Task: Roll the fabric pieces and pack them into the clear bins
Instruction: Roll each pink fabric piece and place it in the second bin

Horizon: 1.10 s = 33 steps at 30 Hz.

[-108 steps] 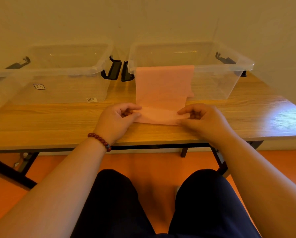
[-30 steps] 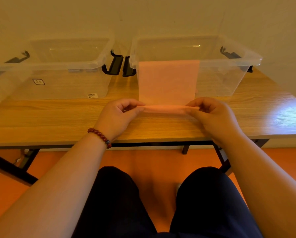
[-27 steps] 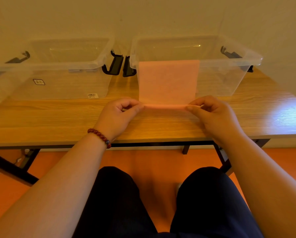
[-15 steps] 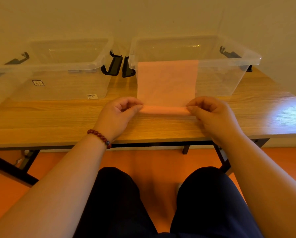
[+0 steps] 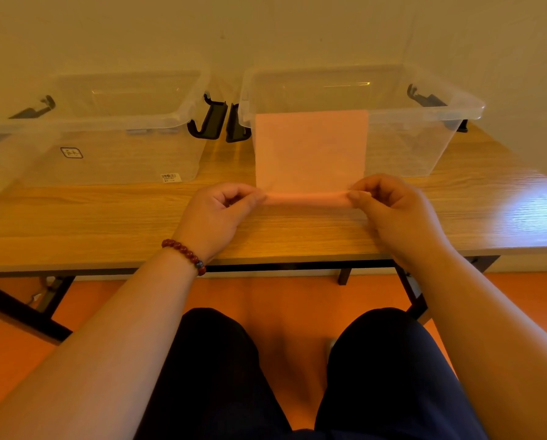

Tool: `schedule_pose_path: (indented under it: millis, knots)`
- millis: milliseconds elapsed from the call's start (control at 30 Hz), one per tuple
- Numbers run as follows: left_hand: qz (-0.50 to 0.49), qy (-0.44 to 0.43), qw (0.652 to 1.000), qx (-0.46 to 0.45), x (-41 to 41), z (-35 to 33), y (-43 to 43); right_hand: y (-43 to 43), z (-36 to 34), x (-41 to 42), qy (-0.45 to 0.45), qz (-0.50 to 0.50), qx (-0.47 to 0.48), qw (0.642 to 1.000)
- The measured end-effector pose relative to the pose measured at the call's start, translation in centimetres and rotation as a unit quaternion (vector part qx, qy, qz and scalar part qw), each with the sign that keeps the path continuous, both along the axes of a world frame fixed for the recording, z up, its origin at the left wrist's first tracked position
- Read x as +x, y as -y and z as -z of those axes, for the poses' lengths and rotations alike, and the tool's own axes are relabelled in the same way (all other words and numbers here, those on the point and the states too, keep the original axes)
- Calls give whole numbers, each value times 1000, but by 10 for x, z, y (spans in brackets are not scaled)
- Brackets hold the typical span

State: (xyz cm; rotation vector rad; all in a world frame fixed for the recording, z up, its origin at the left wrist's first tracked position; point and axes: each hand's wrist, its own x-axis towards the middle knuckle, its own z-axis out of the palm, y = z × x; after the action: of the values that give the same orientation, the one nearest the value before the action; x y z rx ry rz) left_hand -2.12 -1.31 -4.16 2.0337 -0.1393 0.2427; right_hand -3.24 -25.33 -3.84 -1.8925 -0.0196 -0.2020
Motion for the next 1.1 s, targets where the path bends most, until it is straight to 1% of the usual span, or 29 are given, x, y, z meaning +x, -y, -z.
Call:
schedule_pose_path:
  millis: [200, 333, 467, 567, 700, 833, 933, 1000, 1100]
  knots:
    - [2, 10, 1000, -28, 3, 3, -1, -1, -2, -2, 7, -3, 14, 1000]
    - [13, 0, 1000, -14, 1, 1, -2, -1, -3, -3, -2, -12, -22, 1000]
    - [19, 4, 1000, 13, 2, 1, -2, -2, -4, -3, 8, 8, -18, 1000]
    - [10, 15, 1000, 1, 4, 2, -2, -1, -2, -3, 16, 19, -26, 999]
    - [16, 10, 1000, -7, 2, 0, 0, 0, -1, -2, 7, 12, -6, 1000]
    - [18, -5, 1000, -25, -1, 0, 1, -2, -1, 0, 21, 29, -28, 999]
    - [24, -20, 998, -60, 0, -1, 1, -2, -3, 1, -6, 30, -18, 999]
    - [28, -20, 997, -65, 1, -2, 1, -1, -2, 2, -23, 30, -9, 999]
    - [33, -16, 997, -64, -1, -2, 1, -1, -1, 3, -24, 26, 22, 999]
